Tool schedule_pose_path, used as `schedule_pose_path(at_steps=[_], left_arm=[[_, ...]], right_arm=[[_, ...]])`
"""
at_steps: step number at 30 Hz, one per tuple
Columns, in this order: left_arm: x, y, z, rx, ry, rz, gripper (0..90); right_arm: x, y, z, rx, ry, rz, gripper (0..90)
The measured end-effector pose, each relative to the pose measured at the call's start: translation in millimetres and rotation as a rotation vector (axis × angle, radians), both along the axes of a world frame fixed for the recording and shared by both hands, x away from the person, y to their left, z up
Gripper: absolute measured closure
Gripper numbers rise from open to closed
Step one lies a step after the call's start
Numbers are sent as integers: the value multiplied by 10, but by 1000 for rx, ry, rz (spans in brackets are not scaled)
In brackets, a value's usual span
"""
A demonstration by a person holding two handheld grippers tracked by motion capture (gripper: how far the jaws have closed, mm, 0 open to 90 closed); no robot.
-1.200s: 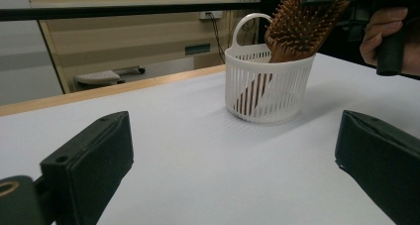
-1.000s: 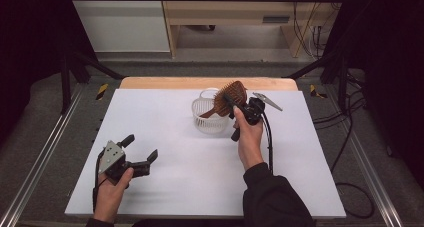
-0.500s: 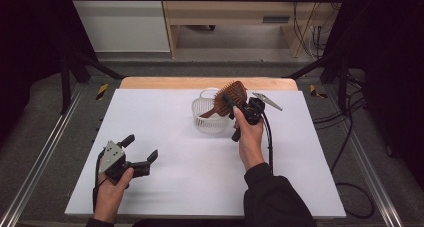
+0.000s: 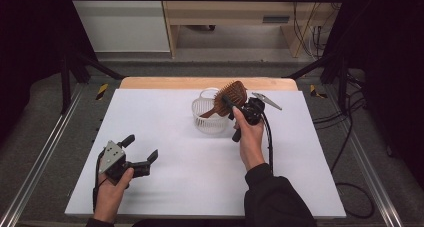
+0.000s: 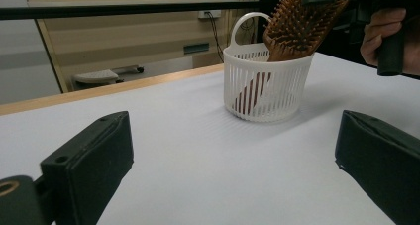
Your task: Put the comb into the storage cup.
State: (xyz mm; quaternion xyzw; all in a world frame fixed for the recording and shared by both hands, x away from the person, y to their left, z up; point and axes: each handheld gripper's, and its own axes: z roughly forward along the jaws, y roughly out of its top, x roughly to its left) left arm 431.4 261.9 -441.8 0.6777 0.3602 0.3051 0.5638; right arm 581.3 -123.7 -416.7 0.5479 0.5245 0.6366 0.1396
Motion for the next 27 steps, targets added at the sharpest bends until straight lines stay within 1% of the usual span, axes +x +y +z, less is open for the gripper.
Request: schedule_pose_path(at_steps=[12, 14, 16, 17, 20, 21, 27], left_arm=[[0, 1, 0, -1, 0, 0, 16], [0, 3, 1, -2, 0, 1, 16], [1, 5, 1, -3, 0, 2, 16], [2, 4, 0, -3, 1, 3, 16], [2, 3, 0, -2, 0, 2, 16], [2, 3, 0, -2, 1, 2, 16], [0, 10, 3, -3, -1, 3, 16]], right_arm=[[-22, 26, 26, -16, -7, -3, 209], [-28, 29, 32, -13, -8, -1, 205], [-30, 30, 36, -20, -13, 1, 195], [-35, 29, 42, -30, -15, -1, 172], [-40, 30, 50, -34, -16, -1, 153], [-46, 35, 62, -36, -5, -1, 130], [-62, 31, 86, -57, -7, -2, 97]])
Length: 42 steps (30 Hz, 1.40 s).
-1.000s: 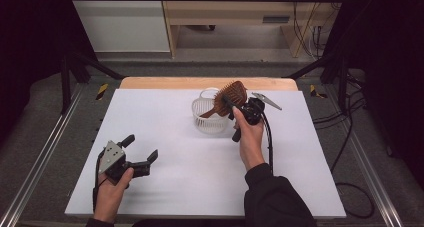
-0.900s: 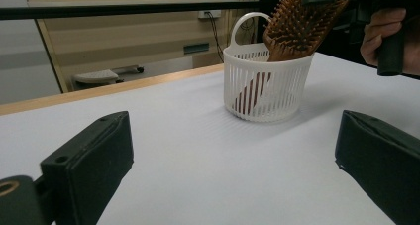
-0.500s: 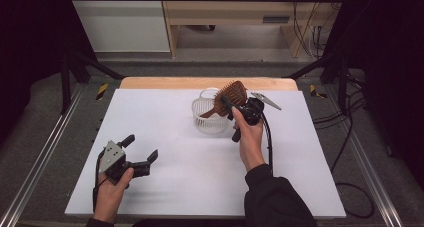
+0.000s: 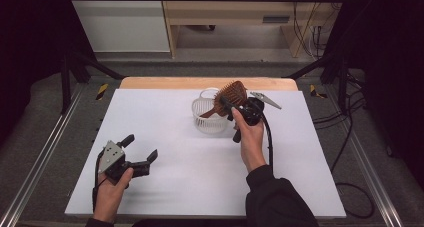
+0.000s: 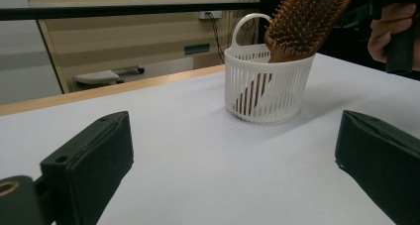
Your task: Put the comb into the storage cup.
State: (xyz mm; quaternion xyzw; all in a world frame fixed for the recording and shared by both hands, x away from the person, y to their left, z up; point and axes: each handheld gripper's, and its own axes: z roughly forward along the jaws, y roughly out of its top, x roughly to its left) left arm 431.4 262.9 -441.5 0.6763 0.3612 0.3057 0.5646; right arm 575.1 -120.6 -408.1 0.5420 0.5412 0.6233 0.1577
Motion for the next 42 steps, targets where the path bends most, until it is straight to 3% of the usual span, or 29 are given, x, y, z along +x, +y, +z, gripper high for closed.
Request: schedule_pose_path(at_steps=[18, 42], left_arm=[[-1, 44, 13, -4, -6, 14, 16], [-10, 80, 21, -5, -8, 17, 14]], right_arm=[[-109, -84, 117, -91, -32, 3, 78], [-263, -277, 173, -156, -42, 16, 59]])
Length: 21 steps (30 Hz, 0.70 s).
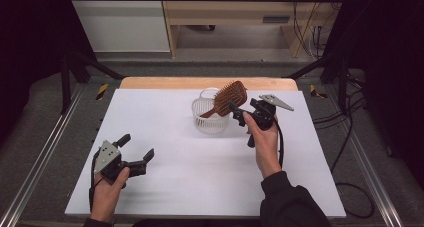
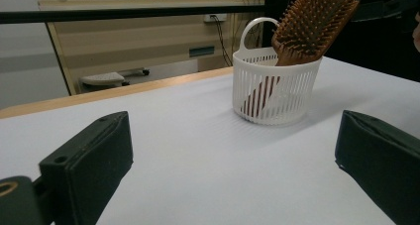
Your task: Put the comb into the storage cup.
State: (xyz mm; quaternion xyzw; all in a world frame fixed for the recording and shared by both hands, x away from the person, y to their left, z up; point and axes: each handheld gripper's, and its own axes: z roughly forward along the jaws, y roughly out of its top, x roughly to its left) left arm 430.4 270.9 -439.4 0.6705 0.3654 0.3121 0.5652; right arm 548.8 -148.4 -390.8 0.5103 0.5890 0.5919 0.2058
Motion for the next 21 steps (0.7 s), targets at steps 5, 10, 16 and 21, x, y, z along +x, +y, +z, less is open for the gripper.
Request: schedule_pose_path(at_steps=[5, 10, 16, 21], left_arm=[[-5, 6, 3, 0, -1, 3, 14], [-14, 17, 8, -4, -4, 6, 15], [-33, 25, 18, -3, -9, 6, 14], [-50, 34, 29, -6, -13, 9, 14]], right_arm=[[-35, -52, 11, -1, -2, 4, 59], [-89, -120, 32, -13, -11, 3, 66], [-173, -216, 68, -25, -38, 9, 77], [-230, -322, 92, -30, -52, 2, 81]])
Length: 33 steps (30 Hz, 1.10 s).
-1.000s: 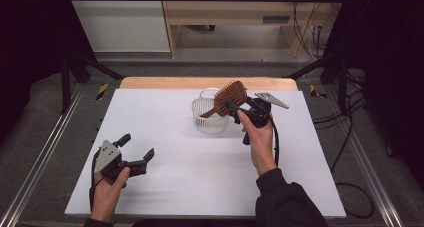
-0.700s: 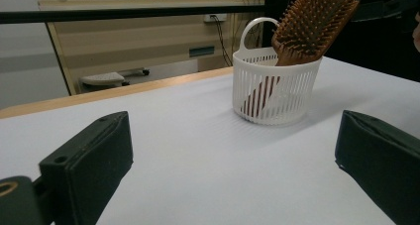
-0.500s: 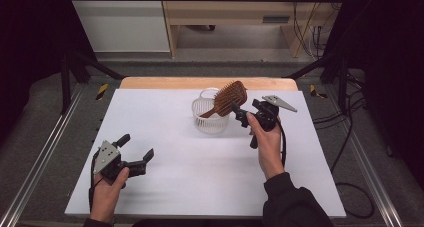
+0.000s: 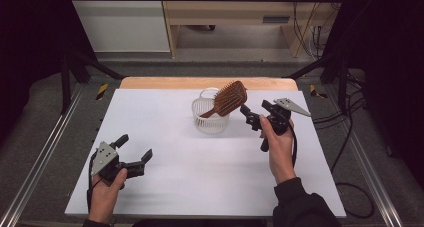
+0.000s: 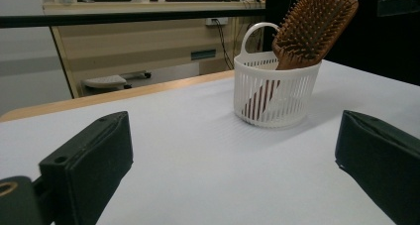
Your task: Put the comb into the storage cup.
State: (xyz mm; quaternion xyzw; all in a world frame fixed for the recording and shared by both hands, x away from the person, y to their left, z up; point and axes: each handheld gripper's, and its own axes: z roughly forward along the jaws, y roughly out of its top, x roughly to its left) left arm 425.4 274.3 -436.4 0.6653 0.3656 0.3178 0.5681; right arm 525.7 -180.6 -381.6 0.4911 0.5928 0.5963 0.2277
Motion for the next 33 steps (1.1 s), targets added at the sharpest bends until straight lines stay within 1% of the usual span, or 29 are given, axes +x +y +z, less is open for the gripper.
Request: schedule_pose_path(at_steps=[1, 2, 3, 8, 9, 11, 13, 16, 19, 21, 25, 33], left_arm=[[-2, 2, 1, -2, 0, 1, 14], [-3, 4, 3, -3, -1, 3, 14], [-5, 10, 5, -2, -3, 4, 14], [-31, 32, 27, -11, -22, 14, 14], [-39, 42, 26, -13, -21, 15, 13], [-55, 64, 26, -13, -20, 19, 14], [-68, 82, 31, -24, -21, 25, 14], [-90, 96, 35, -26, -22, 27, 14], [-117, 110, 42, -41, -23, 24, 14], [-135, 118, 46, -46, -23, 25, 14], [-163, 126, 52, -39, -25, 22, 13], [-199, 152, 55, -34, -26, 21, 13]], right_arm=[[-23, -43, 16, 5, -4, -3, 81], [-23, -43, 16, 5, -4, -3, 81], [-49, -93, 36, 2, -14, -5, 81], [-94, -179, 59, 1, -27, -12, 81], [-118, -234, 69, 5, -33, -17, 83], [-125, -252, 71, 4, -36, -20, 84], [-148, -303, 79, 5, -40, -25, 84], [-181, -370, 92, 7, -46, -31, 84], [-235, -451, 106, 3, -56, -31, 72], [-244, -464, 106, 1, -57, -32, 68], [-295, -527, 97, -13, -61, -31, 48], [-396, -621, 64, -72, -91, -48, 46]])
